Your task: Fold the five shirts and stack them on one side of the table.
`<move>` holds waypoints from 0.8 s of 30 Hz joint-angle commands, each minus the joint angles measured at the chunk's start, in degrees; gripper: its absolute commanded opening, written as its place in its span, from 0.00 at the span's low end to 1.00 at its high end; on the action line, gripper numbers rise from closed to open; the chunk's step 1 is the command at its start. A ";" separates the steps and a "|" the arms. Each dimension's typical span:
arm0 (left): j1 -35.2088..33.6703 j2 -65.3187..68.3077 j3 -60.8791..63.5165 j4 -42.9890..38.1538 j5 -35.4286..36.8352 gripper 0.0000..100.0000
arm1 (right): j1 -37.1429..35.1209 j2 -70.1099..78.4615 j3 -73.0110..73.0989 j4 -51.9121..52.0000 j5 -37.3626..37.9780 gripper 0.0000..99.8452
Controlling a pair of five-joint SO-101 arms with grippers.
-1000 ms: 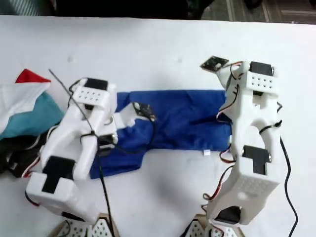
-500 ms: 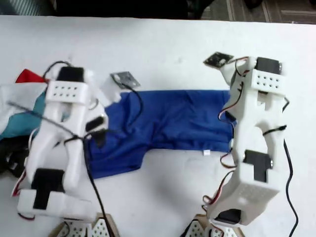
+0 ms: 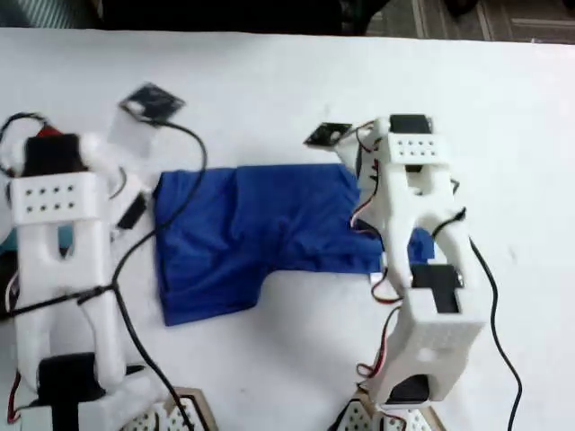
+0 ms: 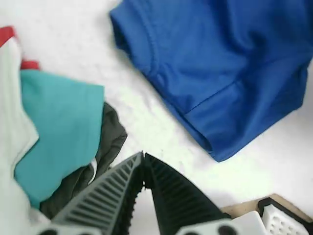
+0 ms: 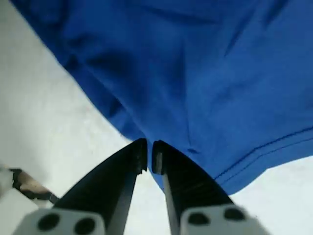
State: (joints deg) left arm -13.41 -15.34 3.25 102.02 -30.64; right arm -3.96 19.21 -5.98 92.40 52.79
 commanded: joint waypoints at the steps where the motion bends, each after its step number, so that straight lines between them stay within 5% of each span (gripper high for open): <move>1: -4.00 -3.30 -1.58 -1.05 1.32 0.02 | -1.19 2.24 0.18 -3.74 -3.34 0.02; 15: -10.86 -3.21 -0.53 -1.23 1.32 0.02 | -4.70 7.43 -0.53 4.09 -5.36 0.02; 24: -9.89 -3.03 6.24 -12.84 3.69 0.03 | -4.18 -6.02 -12.22 5.76 -5.80 0.02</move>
State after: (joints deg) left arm -23.96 -16.66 8.88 93.14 -29.23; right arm -8.44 18.59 -14.24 97.49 47.52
